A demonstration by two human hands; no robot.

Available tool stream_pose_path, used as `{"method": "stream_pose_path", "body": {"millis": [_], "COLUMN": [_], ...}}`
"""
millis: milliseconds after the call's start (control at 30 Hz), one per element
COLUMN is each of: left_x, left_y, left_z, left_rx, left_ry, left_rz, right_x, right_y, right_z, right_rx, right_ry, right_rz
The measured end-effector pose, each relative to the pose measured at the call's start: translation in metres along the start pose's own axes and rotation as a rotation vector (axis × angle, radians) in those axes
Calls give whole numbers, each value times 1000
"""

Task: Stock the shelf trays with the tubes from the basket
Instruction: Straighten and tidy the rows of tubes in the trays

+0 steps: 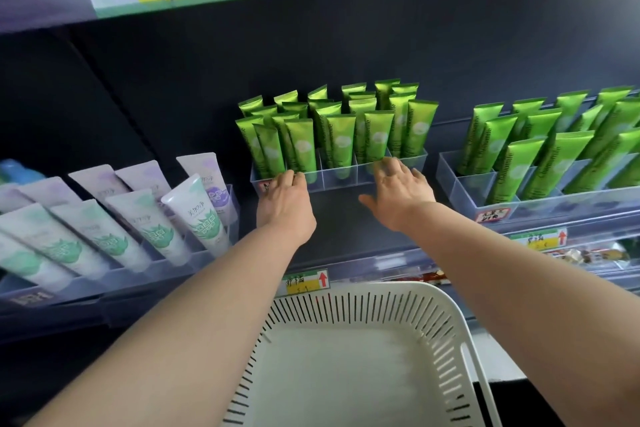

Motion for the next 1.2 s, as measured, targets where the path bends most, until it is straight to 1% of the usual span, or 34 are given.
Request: {"method": "stream_pose_path", "body": {"millis": [167,533,867,1200], "left_x": [1,1,0,-1], "left_y": [-2,-8,-3,0], "left_z": [5,4,-19,-58], "left_rx": [-25,-72,-32,-45], "left_ry": [-15,-43,-23,-3], "left_rz": [22,27,26,27], "right_x": [3,4,-1,-7], "right_y": [-6,-11,-8,1], "right_z": [2,2,-20,-59], "right_rx": [46,7,-4,-38], "right_ry": [-1,21,9,6], "right_rz": [11,53,48,43]}}
Point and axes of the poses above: each hand's wrist, its own z-axis towards the middle knuckle, its own y-axis out of the palm, x = y × z, the point moved 6 cm from there along z, towards the middle knuckle, and after that the axes turned 15 degrees about -x, right-handed, at the moved point
